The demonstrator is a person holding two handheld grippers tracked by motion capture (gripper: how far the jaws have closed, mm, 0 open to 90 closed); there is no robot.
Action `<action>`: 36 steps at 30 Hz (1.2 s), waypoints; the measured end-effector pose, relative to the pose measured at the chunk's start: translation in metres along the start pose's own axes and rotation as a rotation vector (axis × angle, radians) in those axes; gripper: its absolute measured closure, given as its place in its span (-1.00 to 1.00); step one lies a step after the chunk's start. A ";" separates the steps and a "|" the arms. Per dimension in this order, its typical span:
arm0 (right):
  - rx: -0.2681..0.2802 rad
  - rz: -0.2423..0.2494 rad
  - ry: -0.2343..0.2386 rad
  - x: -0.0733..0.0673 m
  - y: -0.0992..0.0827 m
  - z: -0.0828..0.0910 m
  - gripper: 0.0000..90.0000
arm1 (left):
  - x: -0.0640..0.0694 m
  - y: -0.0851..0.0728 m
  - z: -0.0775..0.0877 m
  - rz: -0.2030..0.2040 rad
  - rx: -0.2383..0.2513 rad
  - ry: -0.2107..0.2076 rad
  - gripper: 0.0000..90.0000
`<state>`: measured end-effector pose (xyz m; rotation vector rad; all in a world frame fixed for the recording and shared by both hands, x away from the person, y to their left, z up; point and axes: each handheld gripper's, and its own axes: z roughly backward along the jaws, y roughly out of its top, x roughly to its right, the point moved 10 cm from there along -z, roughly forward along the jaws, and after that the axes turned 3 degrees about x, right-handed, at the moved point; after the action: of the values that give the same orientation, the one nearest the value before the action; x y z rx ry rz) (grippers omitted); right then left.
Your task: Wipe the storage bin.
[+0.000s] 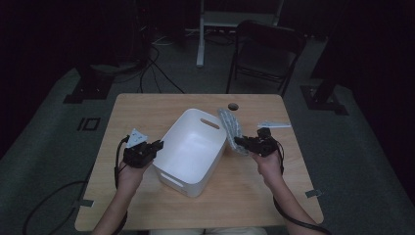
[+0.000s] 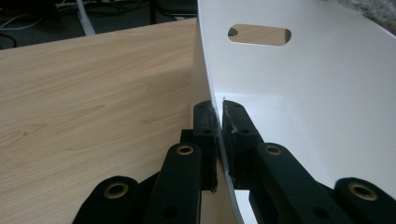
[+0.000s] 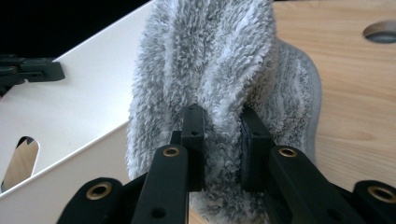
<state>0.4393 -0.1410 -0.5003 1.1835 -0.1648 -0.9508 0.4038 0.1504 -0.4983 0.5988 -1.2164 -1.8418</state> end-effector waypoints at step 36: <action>-0.031 -0.086 0.074 -0.015 -0.015 -0.017 0.69 | 0.002 0.000 -0.001 -0.051 -0.010 -0.020 0.87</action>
<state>0.4319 -0.1189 -0.5147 1.2026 -0.0398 -0.9797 0.4039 0.1484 -0.4990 0.6118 -1.2145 -1.8993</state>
